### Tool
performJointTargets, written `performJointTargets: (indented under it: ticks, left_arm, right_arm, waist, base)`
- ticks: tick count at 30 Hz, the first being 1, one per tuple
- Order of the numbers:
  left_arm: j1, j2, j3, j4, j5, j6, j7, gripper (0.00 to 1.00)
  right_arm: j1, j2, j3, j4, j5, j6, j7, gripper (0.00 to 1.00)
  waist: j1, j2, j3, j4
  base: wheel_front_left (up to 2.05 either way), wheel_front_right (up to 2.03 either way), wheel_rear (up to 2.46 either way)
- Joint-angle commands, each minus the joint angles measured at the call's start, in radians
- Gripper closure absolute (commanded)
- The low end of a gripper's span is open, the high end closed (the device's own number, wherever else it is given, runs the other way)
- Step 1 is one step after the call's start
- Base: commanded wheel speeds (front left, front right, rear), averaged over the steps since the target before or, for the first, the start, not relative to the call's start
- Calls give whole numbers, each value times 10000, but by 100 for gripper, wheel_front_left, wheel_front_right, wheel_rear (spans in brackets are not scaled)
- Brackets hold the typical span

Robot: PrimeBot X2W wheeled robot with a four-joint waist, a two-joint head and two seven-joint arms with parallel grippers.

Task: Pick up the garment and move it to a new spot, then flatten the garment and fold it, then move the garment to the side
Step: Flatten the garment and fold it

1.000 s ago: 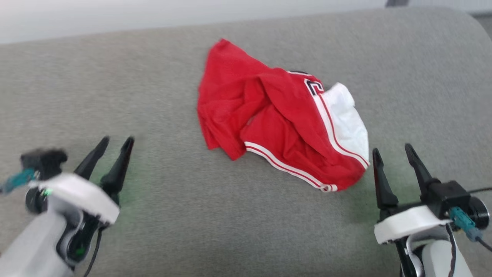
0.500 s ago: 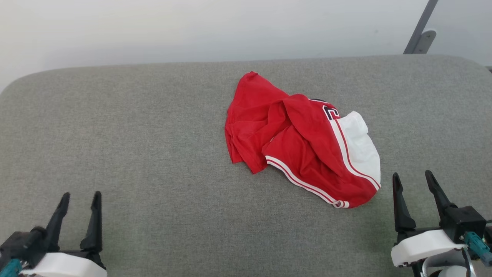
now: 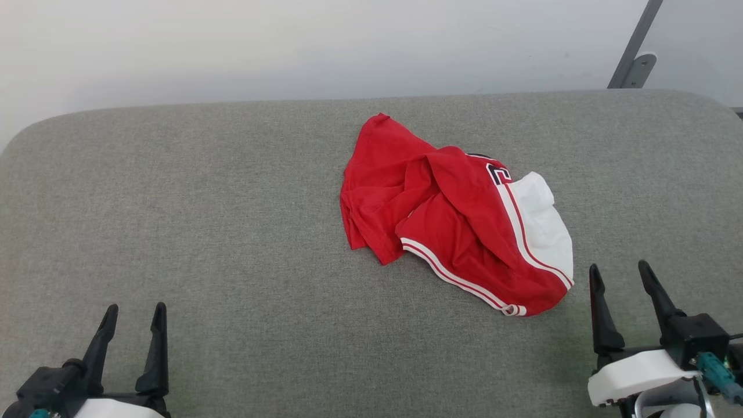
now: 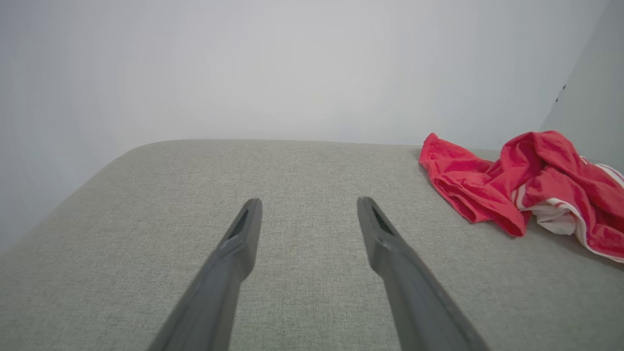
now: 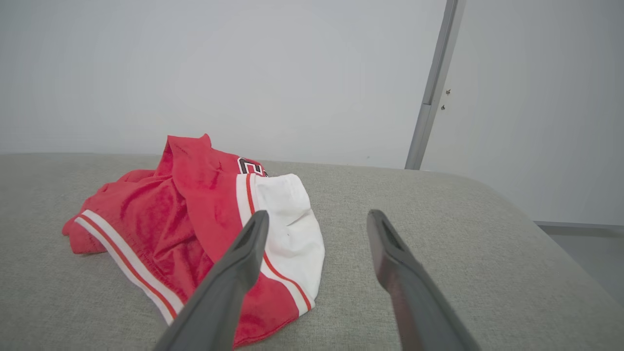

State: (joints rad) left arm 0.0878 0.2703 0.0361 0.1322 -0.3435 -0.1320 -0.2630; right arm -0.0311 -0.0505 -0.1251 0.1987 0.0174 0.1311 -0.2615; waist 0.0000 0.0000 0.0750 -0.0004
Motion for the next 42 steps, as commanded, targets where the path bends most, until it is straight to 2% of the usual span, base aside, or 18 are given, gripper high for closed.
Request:
performJointTargets:
  ticks: [1,5,9,17,22,29,30,31,32,33,38,42]
  left_arm:
    - [81,-35,45,11,73,29,-23,0]
    - [23,-105,-15,-76,12,29,-23,0]
    - [-279,-59,-275,-76,-98,29,-23,0]
    - [-870,86,-838,162,-616,29,-23,0]
    - [-1284,275,-1062,224,-897,29,-23,0]
    - [-1636,416,-1247,372,-1169,29,-23,0]
    - [-1652,423,-1244,386,-1210,29,-23,0]
    - [-1657,436,-1222,392,-1221,29,-23,0]
    - [-1654,441,-1217,399,-1208,29,-23,0]
    - [-1651,434,-1236,417,-1208,29,-23,0]
    - [-1692,448,-1260,375,-1200,29,-23,0]
    - [-1727,529,-1306,317,-1226,29,-23,0]
  right_arm:
    - [-26,-3,62,103,-45,-7,-53,0]
    - [-669,-173,166,796,-146,-7,1075,0]
    - [-1713,-1113,733,1460,-239,-7,3151,0]
    - [-3811,-2539,1930,2076,1460,-8,7148,0]
    - [-4664,-2855,2221,2197,2175,-8,8551,0]
    - [-5005,-3026,2809,2643,2707,-7,9550,0]
    - [-5003,-3042,2900,2640,2751,-5,9604,13]
    - [-5021,-3048,2903,2609,2792,-5,9589,54]
    - [-5040,-3041,2728,2629,2821,-5,9519,79]
    - [-5069,-3081,2597,2630,2749,-8,9438,100]
    - [-5139,-2848,782,2498,2290,-25,8369,100]
    - [-4888,-2656,-1272,2278,1745,-27,7650,100]
  waist:
    - [0,0,5,-5]
    - [0,0,164,-31]
    - [0,0,561,78]
    - [0,0,1571,596]
    - [0,0,2253,905]
    - [0,0,2586,1108]
    - [0,0,2590,1115]
    - [0,0,2594,1102]
    - [0,0,2595,1074]
    - [0,0,2587,1038]
    - [0,0,2523,765]
    - [0,0,2519,512]
  base:
    - [0,0,0]
    - [0,0,0]
    - [0,0,0]
    - [0,0,0]
    - [0,0,0]
    - [0,0,0]
    - [0,0,0]
    - [0,0,0]
    - [0,0,0]
    - [0,0,0]
    - [0,0,0]
    - [0,0,0]
